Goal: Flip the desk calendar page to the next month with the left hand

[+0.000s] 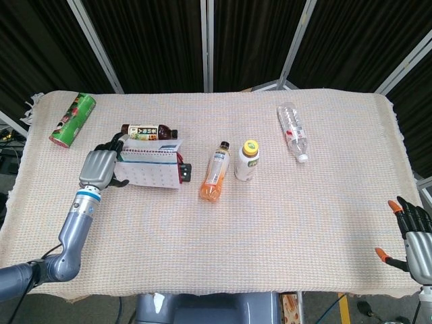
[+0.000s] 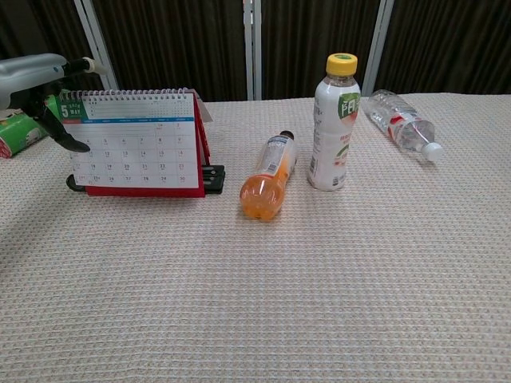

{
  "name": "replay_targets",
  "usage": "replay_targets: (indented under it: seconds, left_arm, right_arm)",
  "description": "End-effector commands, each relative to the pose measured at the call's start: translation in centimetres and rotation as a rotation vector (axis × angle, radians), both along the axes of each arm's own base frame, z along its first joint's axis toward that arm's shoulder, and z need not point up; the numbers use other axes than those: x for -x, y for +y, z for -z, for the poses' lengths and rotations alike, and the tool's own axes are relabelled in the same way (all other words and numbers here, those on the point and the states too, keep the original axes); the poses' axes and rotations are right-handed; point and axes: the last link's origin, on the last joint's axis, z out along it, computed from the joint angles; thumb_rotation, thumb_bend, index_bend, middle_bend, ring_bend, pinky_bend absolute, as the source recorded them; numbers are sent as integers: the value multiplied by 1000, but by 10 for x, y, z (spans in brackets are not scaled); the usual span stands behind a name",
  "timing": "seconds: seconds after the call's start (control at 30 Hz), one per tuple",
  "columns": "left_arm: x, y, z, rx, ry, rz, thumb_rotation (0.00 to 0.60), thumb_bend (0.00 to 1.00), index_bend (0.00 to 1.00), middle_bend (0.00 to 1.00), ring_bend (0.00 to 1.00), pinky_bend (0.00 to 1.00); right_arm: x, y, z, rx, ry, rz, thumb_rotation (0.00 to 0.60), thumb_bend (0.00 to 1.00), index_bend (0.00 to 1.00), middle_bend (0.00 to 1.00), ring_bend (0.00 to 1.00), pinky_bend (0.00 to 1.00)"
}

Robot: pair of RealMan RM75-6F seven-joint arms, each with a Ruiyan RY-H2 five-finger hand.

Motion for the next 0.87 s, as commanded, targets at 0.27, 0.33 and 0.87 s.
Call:
replay_targets:
  seconds: [0.27,0.33,0.87]
  left_arm:
    - [-2,-22,-22,-117,-67,95,600,163,0,0,0,0]
    - [3,-35,-25,-125,-61,103,600,171,0,0,0,0]
    - [76,-161,-45,-145,70,0,600,171,0,0,0,0]
  right_arm:
    - [0,1,1,-3,5,-3,600,91,0,0,0,0]
    - [0,1,1,-2,6,-2,600,91,0,0,0,0]
    - [-5,2,2,7,25,-23,600,91,0,0,0,0]
